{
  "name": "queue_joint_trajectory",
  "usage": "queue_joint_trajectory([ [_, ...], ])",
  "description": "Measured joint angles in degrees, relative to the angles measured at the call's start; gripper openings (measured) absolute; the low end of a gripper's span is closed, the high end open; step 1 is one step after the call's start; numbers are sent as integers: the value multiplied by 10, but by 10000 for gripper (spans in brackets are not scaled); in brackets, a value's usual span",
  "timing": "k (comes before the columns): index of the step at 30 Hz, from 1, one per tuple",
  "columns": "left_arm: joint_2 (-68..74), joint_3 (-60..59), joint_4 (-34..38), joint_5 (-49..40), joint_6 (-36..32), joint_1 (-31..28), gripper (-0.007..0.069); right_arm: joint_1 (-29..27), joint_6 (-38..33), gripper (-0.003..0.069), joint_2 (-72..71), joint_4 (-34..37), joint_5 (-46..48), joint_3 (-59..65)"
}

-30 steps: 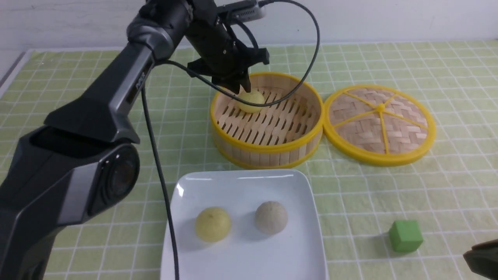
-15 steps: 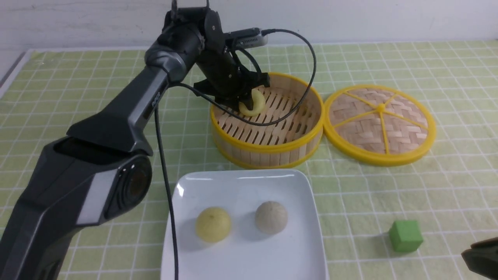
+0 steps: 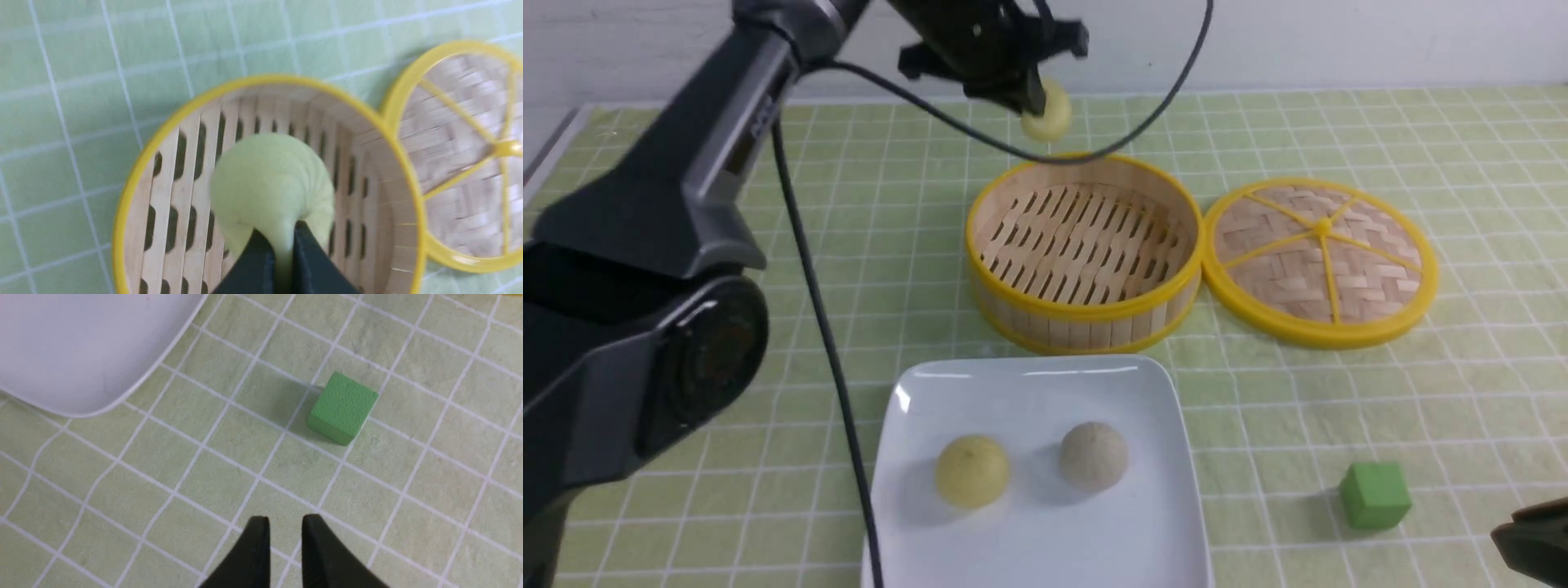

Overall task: Put the steamed buns into the plate on the green tablecloth.
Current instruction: 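Carry the bun from the bamboo steamer to the plate with the left gripper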

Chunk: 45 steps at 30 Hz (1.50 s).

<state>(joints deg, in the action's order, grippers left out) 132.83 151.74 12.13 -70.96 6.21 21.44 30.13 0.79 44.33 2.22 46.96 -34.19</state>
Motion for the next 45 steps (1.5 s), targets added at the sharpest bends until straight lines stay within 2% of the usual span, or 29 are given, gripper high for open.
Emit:
queue_joint_trajectory([
  [3,-56,-11,0,0,-8,0,20,0,0,145,0,0,0,0],
  [7,-183,-154,0,0,-7,0,20,0,0,146,0,0,1,0],
  [8,-235,-222,0,0,-7,0,20,0,0,147,0,0,2,0],
  [9,-243,-234,1,0,-7,0,20,0,0,148,0,0,2,0],
  [14,-432,-601,10,0,-12,0,22,0,0,153,0,0,6,0],
  [15,-438,-614,10,0,-12,0,22,0,0,153,0,0,7,0],
  [16,-473,-703,22,2,-14,0,22,0,0,153,0,0,8,0],
  [19,-517,-876,69,64,-27,0,22,0,0,153,0,0,8,0],
  [21,-523,-946,96,109,-44,0,22,0,0,155,0,0,7,0],
  [27,-528,-1060,182,183,-123,0,22,0,0,149,0,0,0,0],
  [30,-529,-1083,196,223,-147,0,24,0,0,97,-1,0,1,0],
  [33,-528,-1089,196,269,-153,0,34,0,0,5,-12,2,22,-4],
  [36,-522,-1089,194,292,-154,0,47,0,10,-13,-36,14,53,-17],
  [40,-499,-1089,193,302,-154,0,132,0,34,-15,-110,34,94,-36],
  [41,-495,-1090,193,302,-154,0,181,0,45,-15,-149,37,103,-37],
  [42,-494,-1090,193,303,-154,0,197,0,51,-15,-161,37,104,-37],
  [45,-495,-1088,192,303,-154,0,335,0,70,-13,-262,37,72,-1],
])
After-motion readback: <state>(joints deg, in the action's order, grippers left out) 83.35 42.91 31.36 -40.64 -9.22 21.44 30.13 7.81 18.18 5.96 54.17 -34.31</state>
